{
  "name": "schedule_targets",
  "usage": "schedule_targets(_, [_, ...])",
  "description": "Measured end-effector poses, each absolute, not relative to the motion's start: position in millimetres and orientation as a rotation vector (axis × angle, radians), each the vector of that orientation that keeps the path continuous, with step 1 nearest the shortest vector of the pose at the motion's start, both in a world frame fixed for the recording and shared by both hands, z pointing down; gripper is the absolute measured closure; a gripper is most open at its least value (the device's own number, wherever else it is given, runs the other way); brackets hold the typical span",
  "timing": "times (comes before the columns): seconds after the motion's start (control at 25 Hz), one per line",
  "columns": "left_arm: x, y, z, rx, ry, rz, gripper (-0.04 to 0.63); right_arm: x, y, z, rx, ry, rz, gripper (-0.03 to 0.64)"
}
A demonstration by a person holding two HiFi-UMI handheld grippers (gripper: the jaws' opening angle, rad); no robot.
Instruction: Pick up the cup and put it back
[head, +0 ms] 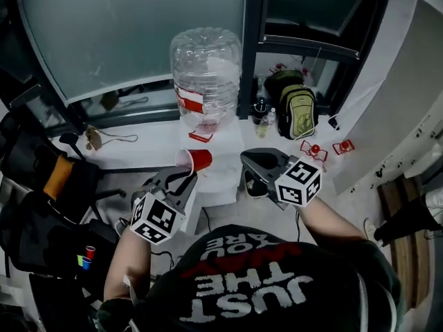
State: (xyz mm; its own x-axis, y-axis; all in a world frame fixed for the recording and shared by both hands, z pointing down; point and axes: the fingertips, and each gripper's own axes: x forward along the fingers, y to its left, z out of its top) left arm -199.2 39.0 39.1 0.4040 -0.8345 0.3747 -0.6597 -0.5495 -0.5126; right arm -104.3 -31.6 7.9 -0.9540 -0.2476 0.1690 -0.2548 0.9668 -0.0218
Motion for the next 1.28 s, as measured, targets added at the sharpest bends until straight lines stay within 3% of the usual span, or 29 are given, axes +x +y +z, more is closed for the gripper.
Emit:
schedule_targets(0.8, [-185.2, 33.6, 25.1, -2.349, 1.249, -0.882, 0.571, -79.7, -32.1, -6.5, 0.47, -2.975, 0.044, 0.584])
schedule_targets(1.28, [-171.4, 13.9, 100.2, -2.484, 1.211, -1.011, 0.571, -70.1, -48.0, 32.2, 0.5, -2.942, 0.129, 0.584])
